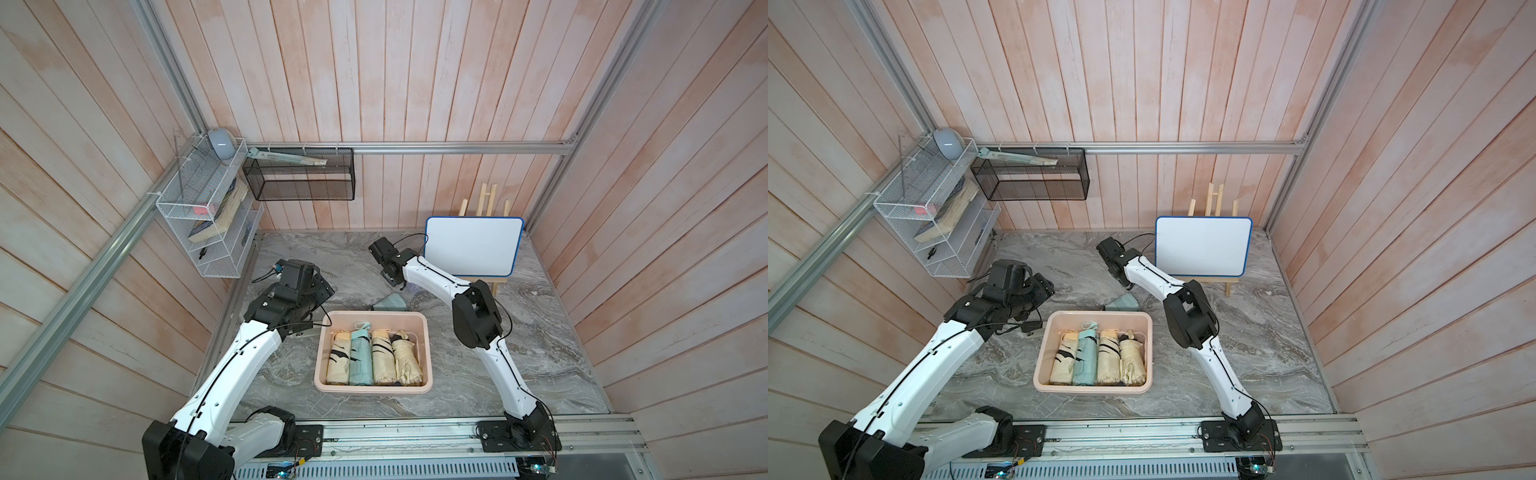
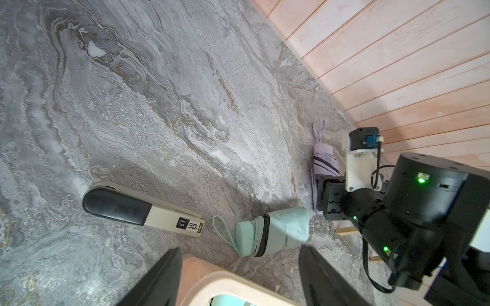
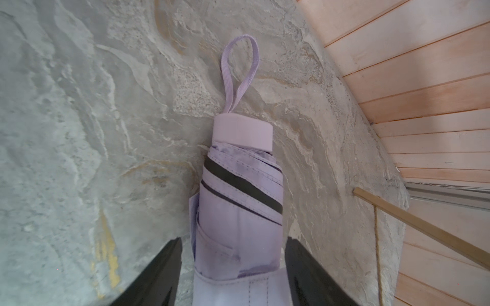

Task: Put the umbrella into the storage box
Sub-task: Pick up the umbrella from the center of the board.

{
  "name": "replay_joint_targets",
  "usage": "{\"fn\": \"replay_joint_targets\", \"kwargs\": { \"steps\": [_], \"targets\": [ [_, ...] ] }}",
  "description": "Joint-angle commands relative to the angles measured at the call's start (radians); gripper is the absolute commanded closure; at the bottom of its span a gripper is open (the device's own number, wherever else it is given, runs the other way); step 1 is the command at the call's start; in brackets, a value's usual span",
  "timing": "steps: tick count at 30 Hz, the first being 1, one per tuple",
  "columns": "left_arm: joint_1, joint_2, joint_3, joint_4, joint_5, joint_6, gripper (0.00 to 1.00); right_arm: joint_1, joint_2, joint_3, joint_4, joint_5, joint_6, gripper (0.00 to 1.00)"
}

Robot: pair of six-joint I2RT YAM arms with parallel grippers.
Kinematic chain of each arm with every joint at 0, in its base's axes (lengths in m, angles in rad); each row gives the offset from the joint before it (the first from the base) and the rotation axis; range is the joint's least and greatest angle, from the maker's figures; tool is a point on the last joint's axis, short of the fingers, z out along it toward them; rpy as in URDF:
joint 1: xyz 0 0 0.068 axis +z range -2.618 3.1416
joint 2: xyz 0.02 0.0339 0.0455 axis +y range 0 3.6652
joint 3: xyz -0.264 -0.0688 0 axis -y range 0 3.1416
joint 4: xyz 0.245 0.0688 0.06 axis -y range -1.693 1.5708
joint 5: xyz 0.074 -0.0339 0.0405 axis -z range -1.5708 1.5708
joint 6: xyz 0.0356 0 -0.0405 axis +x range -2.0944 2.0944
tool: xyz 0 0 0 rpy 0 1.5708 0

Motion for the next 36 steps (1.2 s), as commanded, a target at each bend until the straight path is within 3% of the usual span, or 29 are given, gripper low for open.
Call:
{"fn": "replay_joint_targets", "kwargs": {
  "steps": [1, 9, 16, 25, 26, 32, 36],
  "targets": [
    [0.012, 0.010, 0.037, 0.019, 0.017, 0.010, 0.25, -0.014, 0.058, 0.065, -0.017, 0.001, -0.003, 0.35],
    [0.029, 0.020, 0.047, 0.024, 0.032, 0.013, 0.25, -0.027, 0.105, 0.100, -0.030, -0.038, 0.007, 0.37],
    [0.042, 0.026, 0.050, 0.026, 0.044, 0.019, 0.25, -0.020, 0.124, 0.096, -0.102, -0.108, 0.048, 0.50],
    [0.053, 0.058, 0.065, 0.038, 0.066, 0.020, 0.25, 0.035, -0.017, -0.018, -0.097, -0.296, 0.105, 0.51],
    [0.052, 0.060, 0.065, 0.039, 0.068, 0.019, 0.25, 0.035, -0.027, -0.012, -0.102, -0.303, 0.112, 0.50],
    [0.057, 0.046, 0.046, 0.054, 0.076, -0.001, 0.25, 0.031, -0.097, 0.032, -0.086, -0.266, 0.127, 0.17],
    [0.060, 0.024, 0.013, 0.072, 0.077, -0.024, 0.25, 0.020, -0.148, -0.060, -0.017, -0.262, 0.173, 0.11]
  ]
}}
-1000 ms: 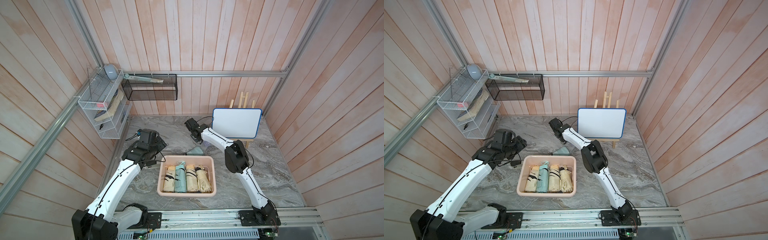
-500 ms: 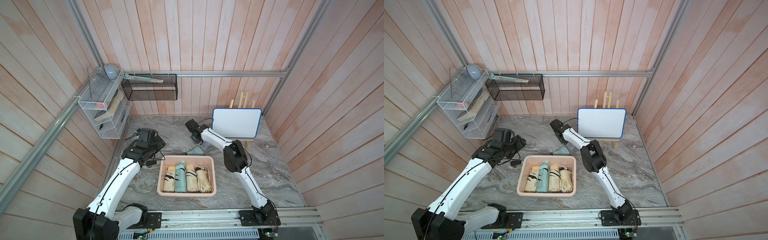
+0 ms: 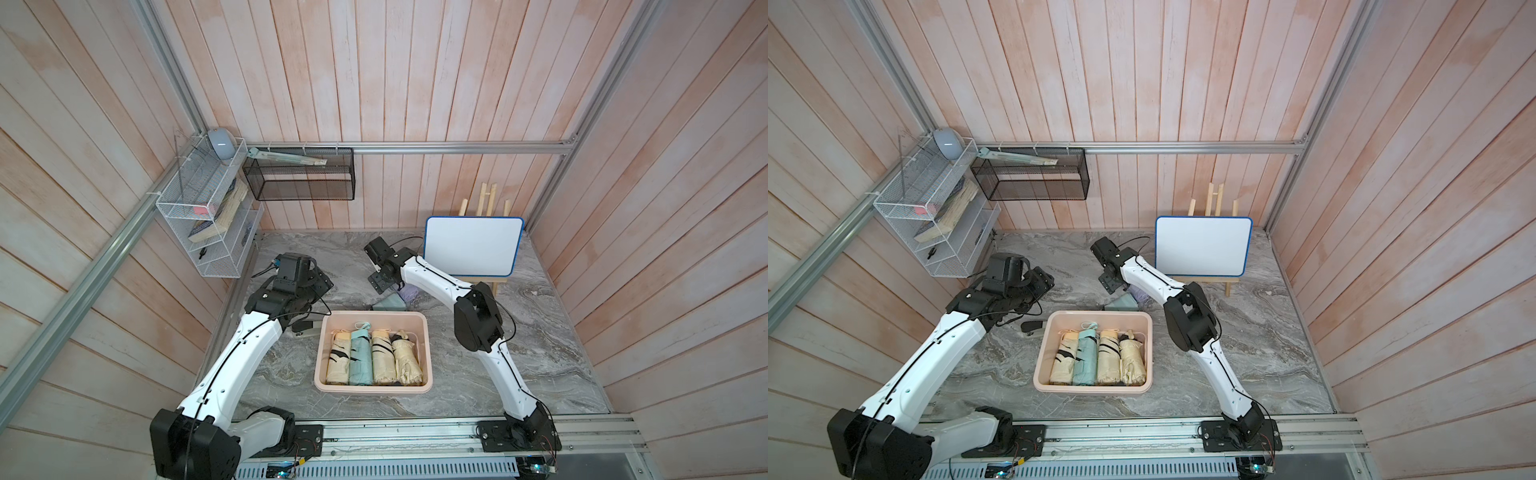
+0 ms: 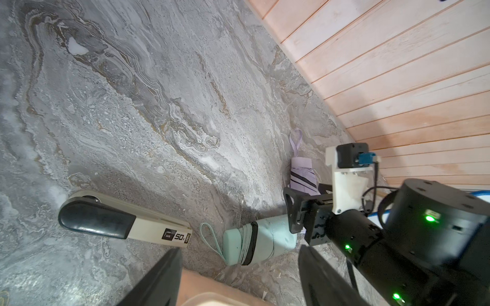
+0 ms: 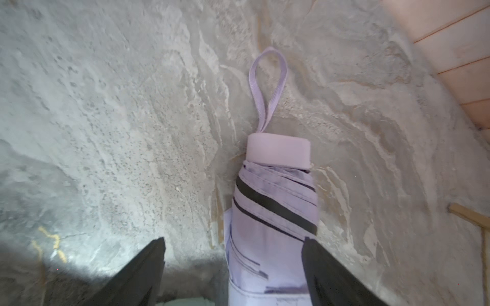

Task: Put the umbrella into the storage box
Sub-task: Pick up the umbrella from the center of the board.

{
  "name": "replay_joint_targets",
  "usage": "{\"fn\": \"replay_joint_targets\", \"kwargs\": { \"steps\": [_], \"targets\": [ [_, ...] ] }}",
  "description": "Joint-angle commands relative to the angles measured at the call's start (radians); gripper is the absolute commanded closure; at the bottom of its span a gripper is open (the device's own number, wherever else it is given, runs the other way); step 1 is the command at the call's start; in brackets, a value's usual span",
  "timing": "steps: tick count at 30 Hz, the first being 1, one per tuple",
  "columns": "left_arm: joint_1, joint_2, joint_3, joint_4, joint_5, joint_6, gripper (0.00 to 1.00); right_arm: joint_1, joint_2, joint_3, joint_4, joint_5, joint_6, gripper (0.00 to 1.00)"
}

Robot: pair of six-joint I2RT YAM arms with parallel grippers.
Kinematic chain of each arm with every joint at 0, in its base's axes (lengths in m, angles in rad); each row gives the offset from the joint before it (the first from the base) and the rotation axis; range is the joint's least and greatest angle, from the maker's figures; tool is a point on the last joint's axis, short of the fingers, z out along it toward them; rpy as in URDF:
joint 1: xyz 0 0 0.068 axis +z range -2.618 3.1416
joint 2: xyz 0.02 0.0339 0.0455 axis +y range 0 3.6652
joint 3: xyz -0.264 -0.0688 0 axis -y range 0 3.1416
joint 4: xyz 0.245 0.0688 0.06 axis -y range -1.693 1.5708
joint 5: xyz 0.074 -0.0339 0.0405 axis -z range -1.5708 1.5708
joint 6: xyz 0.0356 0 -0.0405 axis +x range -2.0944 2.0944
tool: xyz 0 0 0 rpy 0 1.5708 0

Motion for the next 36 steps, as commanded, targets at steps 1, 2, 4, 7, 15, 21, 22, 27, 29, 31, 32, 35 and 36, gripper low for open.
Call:
{"fn": "replay_joint_targets", "kwargs": {
  "steps": [1, 2, 4, 7, 15, 21, 22, 27, 29, 31, 32, 35, 36],
  "targets": [
    [0.009, -0.029, -0.026, 0.031, 0.009, -0.017, 0.25, -0.018, -0.064, -0.041, 0.032, 0.003, 0.046, 0.10],
    [0.011, -0.031, -0.031, 0.034, 0.010, -0.017, 0.25, -0.022, -0.053, -0.033, 0.021, 0.005, 0.045, 0.09],
    [0.011, -0.031, -0.034, 0.035, 0.016, -0.013, 0.25, -0.031, -0.024, -0.006, -0.009, -0.001, 0.038, 0.09],
    [0.011, -0.029, -0.032, 0.034, 0.021, 0.002, 0.25, -0.044, 0.030, 0.052, -0.063, -0.010, 0.028, 0.08],
    [0.013, -0.037, -0.043, 0.041, 0.024, 0.010, 0.23, -0.065, 0.086, 0.074, -0.076, -0.034, 0.026, 0.06],
    [0.016, -0.037, -0.040, 0.033, 0.033, 0.031, 0.23, -0.071, 0.117, 0.077, -0.087, -0.082, 0.035, 0.06],
    [0.015, -0.040, -0.040, 0.030, 0.033, 0.032, 0.23, -0.072, 0.121, 0.077, -0.089, -0.085, 0.037, 0.07],
    [0.016, -0.051, -0.045, 0.011, 0.032, 0.023, 0.23, -0.078, 0.137, 0.069, -0.085, -0.103, 0.048, 0.16],
    [0.015, -0.057, -0.053, 0.008, 0.032, 0.019, 0.23, -0.079, 0.142, 0.067, -0.083, -0.116, 0.046, 0.20],
    [0.017, -0.069, -0.065, 0.006, 0.026, 0.008, 0.23, -0.079, 0.142, 0.066, -0.083, -0.122, 0.046, 0.25],
    [0.017, -0.077, -0.070, 0.006, 0.027, 0.005, 0.23, -0.078, 0.142, 0.066, -0.083, -0.124, 0.046, 0.28],
    [0.017, -0.099, -0.082, -0.007, 0.024, 0.005, 0.23, -0.077, 0.128, 0.065, -0.078, -0.116, 0.051, 0.36],
    [0.018, -0.105, -0.085, -0.017, 0.026, 0.004, 0.24, -0.076, 0.117, 0.063, -0.073, -0.108, 0.053, 0.39]
  ]
}}
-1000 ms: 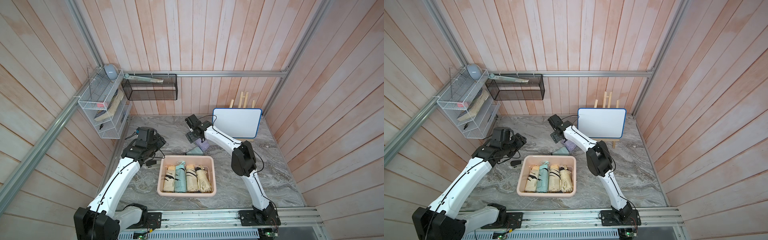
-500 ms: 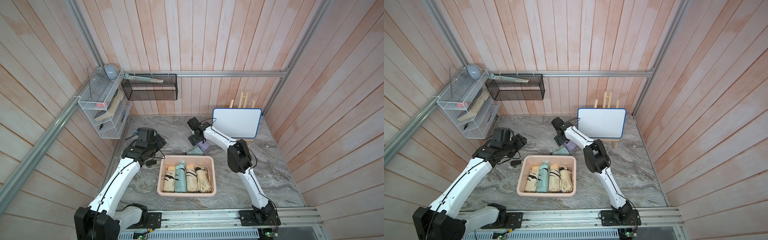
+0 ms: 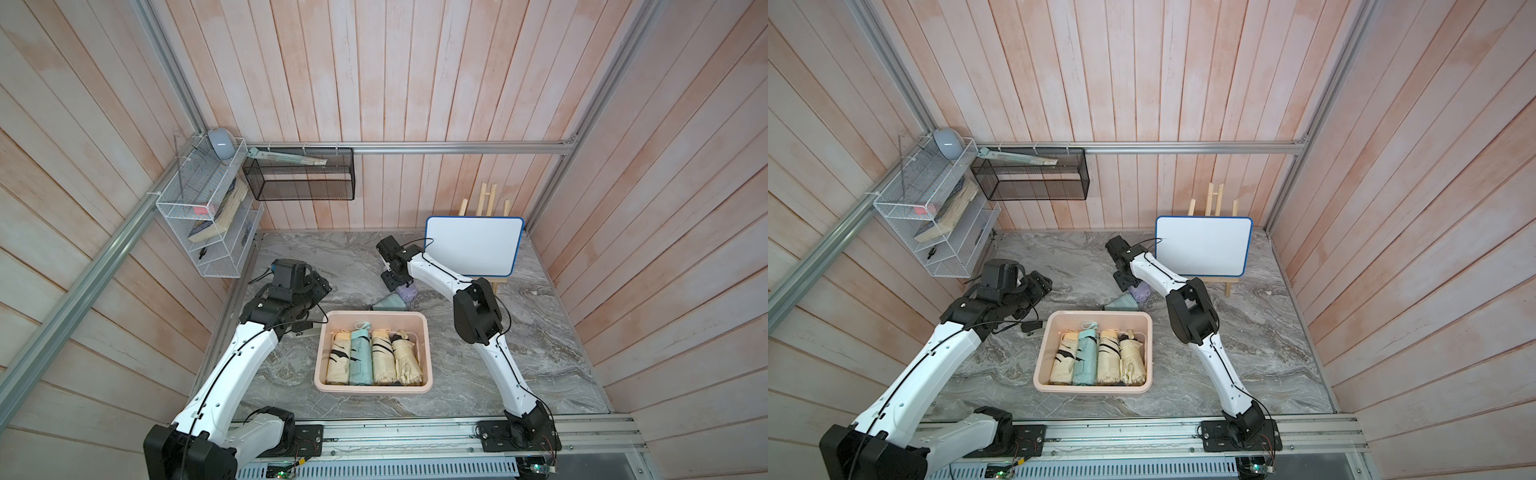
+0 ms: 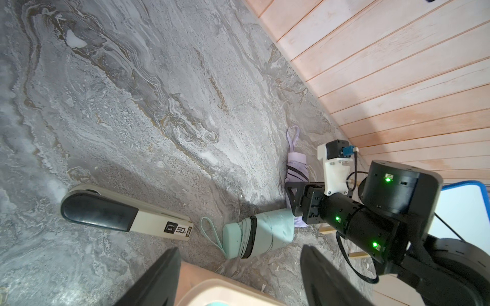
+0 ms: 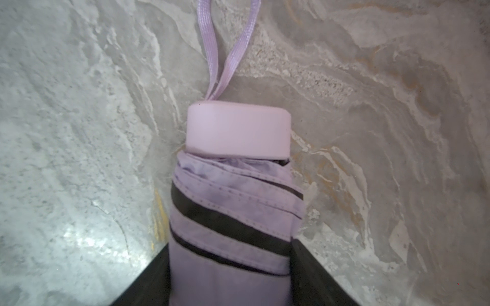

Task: Put the umbrella into the storage box
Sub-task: Pick up the umbrella from the center of the board, then place the umbrella in the storage box.

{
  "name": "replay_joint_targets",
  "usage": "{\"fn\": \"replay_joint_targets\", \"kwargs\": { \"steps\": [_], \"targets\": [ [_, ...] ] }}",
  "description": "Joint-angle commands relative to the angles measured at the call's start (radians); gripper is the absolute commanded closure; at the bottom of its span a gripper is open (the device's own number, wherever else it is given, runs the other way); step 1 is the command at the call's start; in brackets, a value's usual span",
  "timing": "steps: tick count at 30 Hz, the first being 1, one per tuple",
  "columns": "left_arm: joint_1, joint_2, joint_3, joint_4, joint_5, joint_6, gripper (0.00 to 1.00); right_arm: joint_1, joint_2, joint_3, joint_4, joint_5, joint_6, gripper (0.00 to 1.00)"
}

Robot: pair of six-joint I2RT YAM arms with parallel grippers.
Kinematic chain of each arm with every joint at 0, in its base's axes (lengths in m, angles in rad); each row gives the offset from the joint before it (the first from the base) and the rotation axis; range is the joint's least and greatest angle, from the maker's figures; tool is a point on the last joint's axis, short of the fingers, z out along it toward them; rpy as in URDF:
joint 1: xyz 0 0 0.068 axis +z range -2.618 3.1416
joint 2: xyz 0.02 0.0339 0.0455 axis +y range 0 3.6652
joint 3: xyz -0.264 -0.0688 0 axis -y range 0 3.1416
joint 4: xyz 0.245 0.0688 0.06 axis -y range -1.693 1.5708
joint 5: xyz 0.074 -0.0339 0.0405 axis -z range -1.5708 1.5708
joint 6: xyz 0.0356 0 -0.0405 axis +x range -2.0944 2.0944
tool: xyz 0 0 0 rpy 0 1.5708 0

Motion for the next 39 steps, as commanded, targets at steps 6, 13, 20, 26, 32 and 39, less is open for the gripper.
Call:
{"fn": "replay_joint_targets", "kwargs": {
  "steps": [6, 13, 20, 26, 32, 39],
  "targets": [
    [0.019, -0.061, -0.030, -0.079, 0.017, 0.024, 0.26, 0.022, -0.112, -0.063, 0.059, 0.017, 0.007, 0.50],
    [0.031, -0.116, -0.037, -0.135, 0.044, 0.076, 0.25, 0.056, -0.243, -0.114, 0.060, 0.076, 0.019, 0.55],
    [0.032, -0.169, -0.057, -0.220, 0.078, 0.129, 0.19, 0.124, -0.363, -0.129, 0.016, 0.133, 0.080, 0.56],
    [0.032, -0.197, -0.114, -0.225, 0.151, 0.146, 0.18, 0.216, -0.464, -0.164, -0.032, 0.162, 0.187, 0.56],
    [0.032, -0.237, -0.172, -0.240, 0.199, 0.168, 0.19, 0.320, -0.573, -0.244, -0.065, 0.155, 0.346, 0.55],
    [0.032, -0.281, -0.233, -0.256, 0.220, 0.213, 0.27, 0.439, -0.665, -0.332, -0.101, 0.096, 0.552, 0.56]
  ]
}}
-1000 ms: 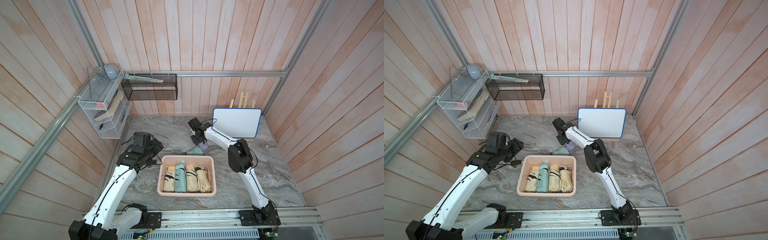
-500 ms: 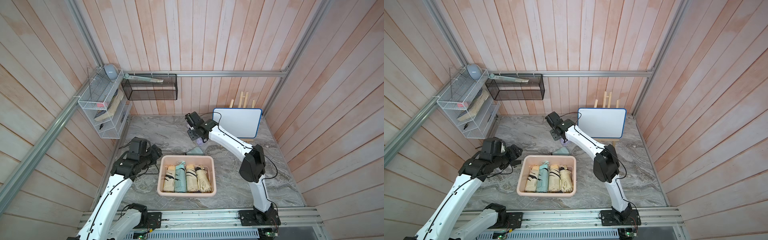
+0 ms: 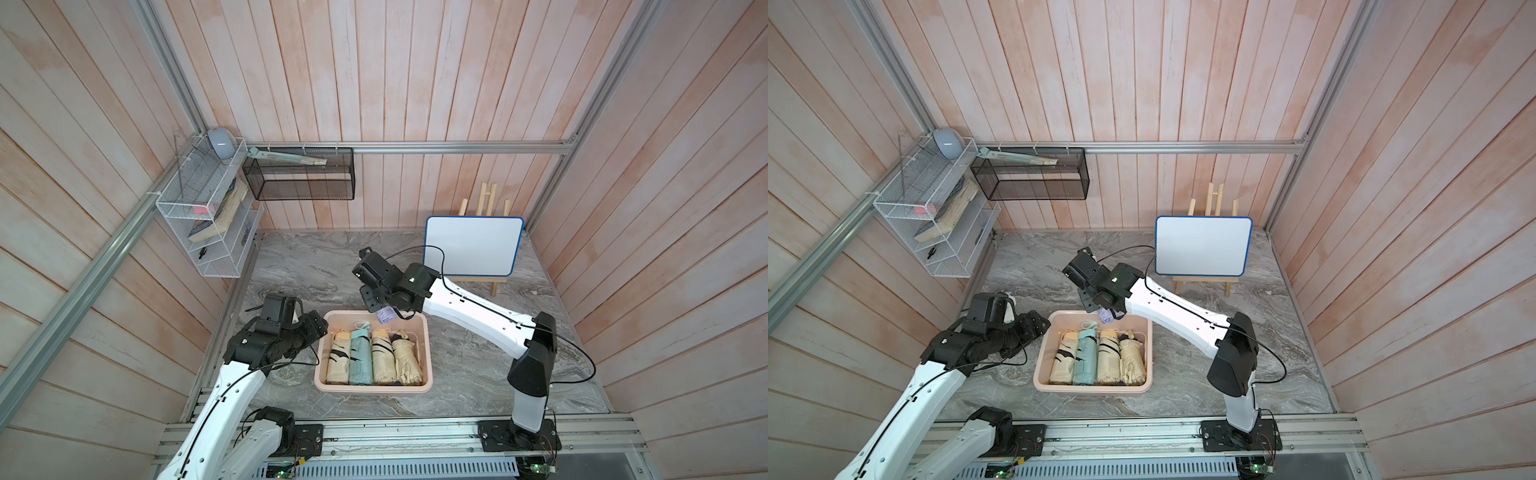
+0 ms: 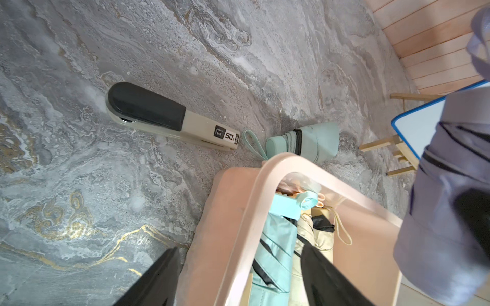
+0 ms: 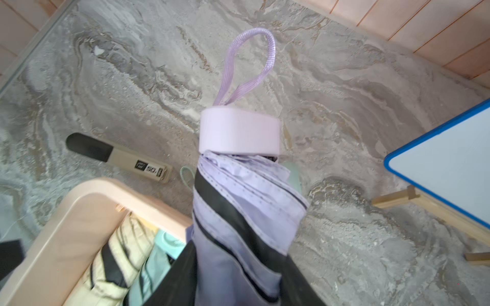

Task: Put the umbrella into the storage box
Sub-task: Place the umbrella in the storage box.

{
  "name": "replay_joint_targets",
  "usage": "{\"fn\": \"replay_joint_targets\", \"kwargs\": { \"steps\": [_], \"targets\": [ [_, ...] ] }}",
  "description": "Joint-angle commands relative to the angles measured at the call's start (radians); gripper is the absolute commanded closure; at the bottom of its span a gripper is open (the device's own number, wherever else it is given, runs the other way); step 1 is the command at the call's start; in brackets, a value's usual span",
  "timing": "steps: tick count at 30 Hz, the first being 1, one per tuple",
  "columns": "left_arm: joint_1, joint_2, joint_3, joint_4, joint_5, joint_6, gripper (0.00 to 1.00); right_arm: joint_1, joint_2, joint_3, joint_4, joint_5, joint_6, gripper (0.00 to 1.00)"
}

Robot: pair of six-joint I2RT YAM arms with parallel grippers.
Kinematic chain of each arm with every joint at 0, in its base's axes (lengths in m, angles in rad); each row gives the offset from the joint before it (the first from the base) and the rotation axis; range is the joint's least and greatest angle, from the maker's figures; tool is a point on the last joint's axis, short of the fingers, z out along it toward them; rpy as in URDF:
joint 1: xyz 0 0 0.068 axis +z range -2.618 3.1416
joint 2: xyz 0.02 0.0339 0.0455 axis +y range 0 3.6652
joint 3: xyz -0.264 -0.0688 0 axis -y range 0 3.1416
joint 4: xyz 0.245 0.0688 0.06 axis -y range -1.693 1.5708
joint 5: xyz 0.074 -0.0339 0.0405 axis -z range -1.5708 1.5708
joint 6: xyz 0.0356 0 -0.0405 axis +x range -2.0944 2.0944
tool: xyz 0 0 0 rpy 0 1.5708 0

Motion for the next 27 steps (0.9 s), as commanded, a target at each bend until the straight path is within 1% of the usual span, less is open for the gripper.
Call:
{"fn": "replay_joint_targets", "kwargs": {
  "steps": [1, 5, 9, 13, 16, 18, 22, 27],
  "targets": [
    [0.006, -0.024, -0.043, -0.006, 0.042, 0.042, 0.29, 0.044, -0.061, -0.028, -0.034, -0.023, 0.158, 0.56],
    [0.006, -0.042, -0.088, 0.020, 0.102, 0.050, 0.41, 0.100, -0.090, -0.082, -0.079, -0.030, 0.258, 0.57],
    [0.006, -0.065, -0.125, 0.039, 0.156, 0.041, 0.53, 0.142, -0.128, -0.171, -0.113, -0.036, 0.365, 0.58],
    [0.005, -0.099, -0.161, 0.061, 0.200, 0.013, 0.64, 0.152, -0.166, -0.281, -0.128, -0.041, 0.460, 0.60],
    [0.003, -0.127, -0.194, 0.078, 0.229, -0.015, 0.68, 0.152, -0.167, -0.335, -0.148, -0.021, 0.493, 0.61],
    [-0.002, -0.141, -0.208, 0.090, 0.243, -0.031, 0.72, 0.150, -0.160, -0.359, -0.161, 0.001, 0.506, 0.60],
    [-0.024, -0.148, -0.221, 0.108, 0.251, -0.059, 0.74, 0.132, -0.157, -0.415, -0.147, 0.014, 0.508, 0.60],
    [-0.104, -0.143, -0.227, 0.137, 0.221, -0.117, 0.76, 0.116, -0.171, -0.461, -0.161, 0.045, 0.517, 0.59]
  ]
}}
